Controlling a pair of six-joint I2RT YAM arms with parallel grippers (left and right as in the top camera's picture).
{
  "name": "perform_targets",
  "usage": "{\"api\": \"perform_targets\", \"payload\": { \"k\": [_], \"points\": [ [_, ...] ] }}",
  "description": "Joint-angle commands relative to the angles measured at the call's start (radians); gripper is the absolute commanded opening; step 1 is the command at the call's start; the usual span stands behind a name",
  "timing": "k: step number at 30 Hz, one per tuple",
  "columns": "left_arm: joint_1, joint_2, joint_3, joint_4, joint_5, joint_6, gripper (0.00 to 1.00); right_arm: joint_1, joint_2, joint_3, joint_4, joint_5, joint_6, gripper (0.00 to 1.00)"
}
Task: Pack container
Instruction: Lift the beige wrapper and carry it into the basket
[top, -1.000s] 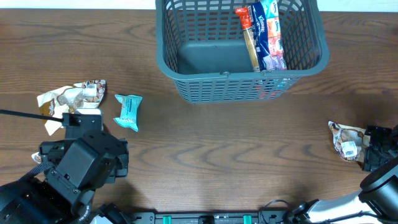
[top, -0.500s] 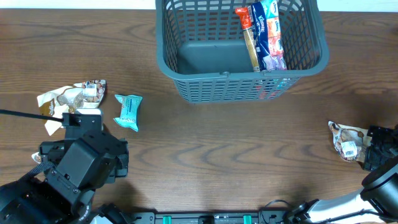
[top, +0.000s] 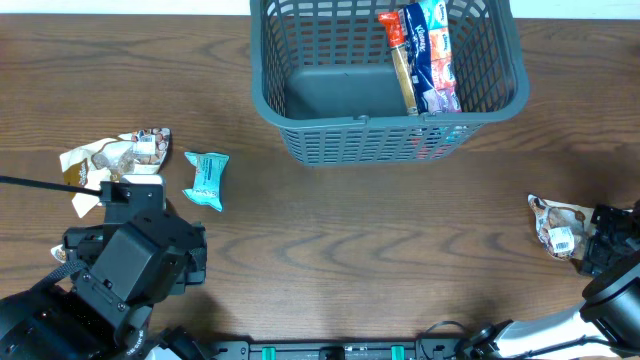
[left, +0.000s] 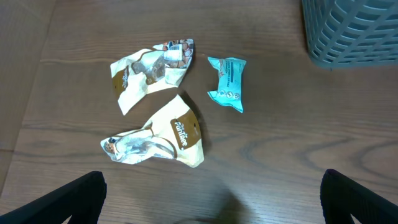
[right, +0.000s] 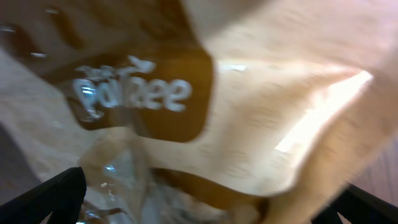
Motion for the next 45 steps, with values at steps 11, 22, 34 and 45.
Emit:
{"api": "perform_targets", "payload": {
  "k": [11,22,34,45],
  "points": [
    [-0.001,0.001,0.013,-0.009,-0.023,-0.001,0.99,-0.01,0.06,-0.04,-0.021,0.001,0.058,0.99],
    [-0.001,0.001,0.013,-0.009,-0.023,-0.001,0.99,-0.01,0.06,-0.04,-0.035,-0.007,0.063,0.01],
    [-0.001,0.001,0.013,-0.009,-0.023,-0.001,0.99,-0.01,0.06,0.005,0.072,-0.335,0.034,0.01],
    [-0.001,0.001,0.013,-0.009,-0.023,-0.001,0.99,-0.009,-0.031,0.311,-0.044,-0.598,-0.163,0.01]
  ]
}}
